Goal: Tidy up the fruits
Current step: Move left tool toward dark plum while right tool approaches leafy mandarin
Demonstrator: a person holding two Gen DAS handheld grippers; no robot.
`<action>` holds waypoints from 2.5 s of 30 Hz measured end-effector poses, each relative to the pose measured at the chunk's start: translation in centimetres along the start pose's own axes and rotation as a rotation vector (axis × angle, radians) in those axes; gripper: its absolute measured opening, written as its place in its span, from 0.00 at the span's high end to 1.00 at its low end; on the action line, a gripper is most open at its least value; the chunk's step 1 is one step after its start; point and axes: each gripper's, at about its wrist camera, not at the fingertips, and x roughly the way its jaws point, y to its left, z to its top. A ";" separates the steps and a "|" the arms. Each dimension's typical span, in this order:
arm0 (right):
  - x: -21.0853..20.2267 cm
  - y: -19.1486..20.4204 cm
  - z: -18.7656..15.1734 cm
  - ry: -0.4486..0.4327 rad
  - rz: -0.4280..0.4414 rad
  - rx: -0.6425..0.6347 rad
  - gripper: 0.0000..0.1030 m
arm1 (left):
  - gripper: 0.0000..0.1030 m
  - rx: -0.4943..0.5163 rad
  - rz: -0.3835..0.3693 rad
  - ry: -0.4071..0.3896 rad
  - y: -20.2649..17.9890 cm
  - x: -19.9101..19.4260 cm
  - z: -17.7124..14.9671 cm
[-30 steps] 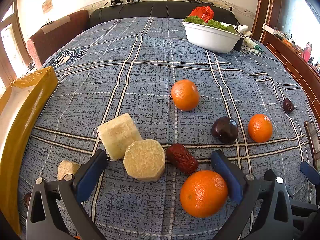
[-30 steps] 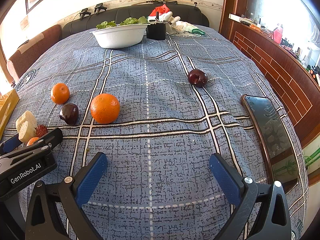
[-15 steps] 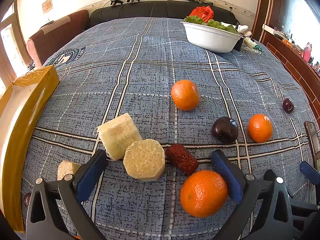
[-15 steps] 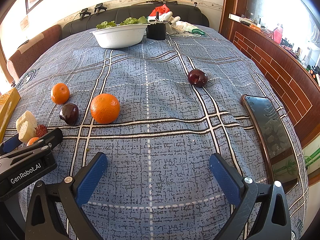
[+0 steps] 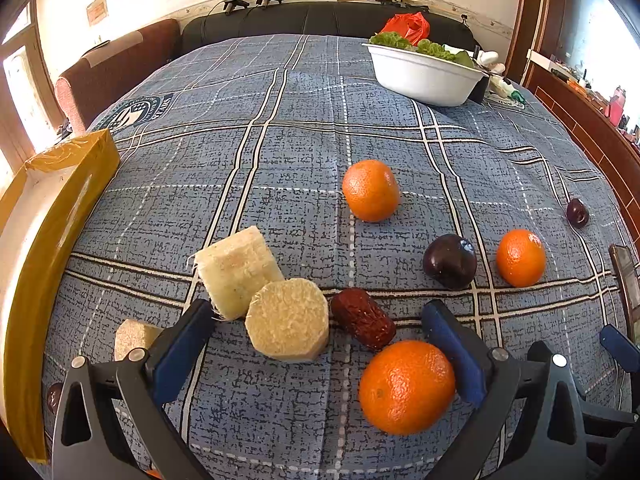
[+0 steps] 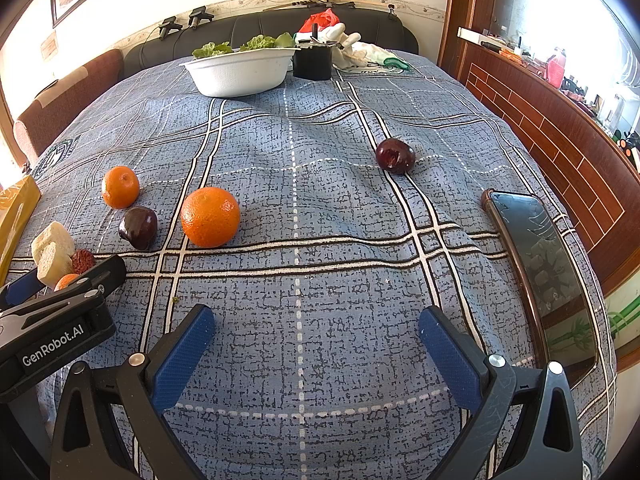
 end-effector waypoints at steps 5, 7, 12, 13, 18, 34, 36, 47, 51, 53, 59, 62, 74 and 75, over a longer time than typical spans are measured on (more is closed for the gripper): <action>0.0 0.0 0.0 0.000 0.000 0.000 0.00 | 0.00 -0.010 0.009 0.013 -0.1 -0.1 -0.1; 0.0 0.0 0.0 0.000 0.000 0.000 0.00 | 0.00 -0.011 0.003 0.039 -0.1 -0.2 -0.2; 0.0 0.0 0.0 0.000 0.000 -0.001 0.00 | 0.00 -0.002 0.000 0.079 -0.1 -0.2 -0.1; 0.0 0.0 0.0 0.000 -0.001 -0.001 0.00 | 0.00 0.001 -0.004 0.083 -0.1 -0.2 -0.1; 0.1 0.0 0.0 0.000 0.006 -0.008 0.00 | 0.00 -0.008 -0.086 0.121 0.7 -1.1 -0.4; -0.5 0.0 -0.3 0.054 0.029 -0.047 0.00 | 0.00 -0.052 -0.032 -0.520 12.0 -21.8 -4.8; -0.5 0.1 -0.2 0.060 0.027 -0.049 0.00 | 0.00 -0.074 -0.019 -0.507 13.8 -22.0 -5.0; -7.3 5.1 -3.1 -0.027 0.291 -0.137 0.12 | 0.00 -0.031 -0.008 -0.411 16.5 -18.7 -10.7; -8.2 9.8 -4.8 -0.009 0.463 -0.238 0.29 | 0.01 0.012 -0.073 -0.349 16.7 -17.9 -12.4; -8.1 12.3 -5.3 0.001 0.528 -0.287 0.31 | 0.10 0.025 -0.103 -0.333 16.9 -17.7 -13.0; -6.9 17.5 -6.3 0.033 0.630 -0.390 0.49 | 0.47 0.061 -0.170 -0.242 16.9 -16.3 -13.5; -5.9 18.4 -6.2 0.076 0.658 -0.401 0.60 | 0.54 0.081 -0.211 -0.203 16.1 -15.4 -13.3; -5.9 14.2 -5.7 0.073 0.632 -0.340 0.60 | 0.54 0.191 -0.209 -0.120 12.4 -11.7 -11.2; -5.7 14.1 -5.7 0.076 0.628 -0.337 0.60 | 0.54 0.193 -0.205 -0.117 12.3 -11.5 -10.9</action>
